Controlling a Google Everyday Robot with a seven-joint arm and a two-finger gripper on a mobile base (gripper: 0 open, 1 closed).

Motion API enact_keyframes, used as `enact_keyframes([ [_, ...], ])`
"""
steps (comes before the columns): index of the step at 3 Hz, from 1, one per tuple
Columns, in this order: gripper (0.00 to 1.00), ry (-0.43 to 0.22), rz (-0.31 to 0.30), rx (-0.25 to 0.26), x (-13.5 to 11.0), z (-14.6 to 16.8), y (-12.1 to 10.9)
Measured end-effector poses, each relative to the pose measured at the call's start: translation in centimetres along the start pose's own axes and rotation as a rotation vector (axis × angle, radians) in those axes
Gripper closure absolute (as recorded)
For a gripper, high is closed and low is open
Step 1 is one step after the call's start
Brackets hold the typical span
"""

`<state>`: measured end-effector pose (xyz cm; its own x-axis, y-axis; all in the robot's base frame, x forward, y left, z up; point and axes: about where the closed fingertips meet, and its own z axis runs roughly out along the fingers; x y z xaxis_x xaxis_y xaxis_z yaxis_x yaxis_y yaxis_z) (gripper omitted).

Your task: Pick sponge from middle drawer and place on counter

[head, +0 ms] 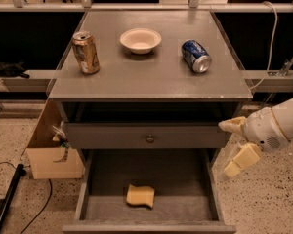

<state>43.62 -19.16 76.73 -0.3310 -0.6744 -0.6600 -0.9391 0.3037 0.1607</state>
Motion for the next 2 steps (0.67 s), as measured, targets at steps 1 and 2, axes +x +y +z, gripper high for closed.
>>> enact_keyframes([
  [1, 0.00, 0.000, 0.000, 0.000, 0.0, 0.0, 0.0],
  [2, 0.00, -0.068, 0.077, 0.043, 1.0, 1.2, -0.7],
])
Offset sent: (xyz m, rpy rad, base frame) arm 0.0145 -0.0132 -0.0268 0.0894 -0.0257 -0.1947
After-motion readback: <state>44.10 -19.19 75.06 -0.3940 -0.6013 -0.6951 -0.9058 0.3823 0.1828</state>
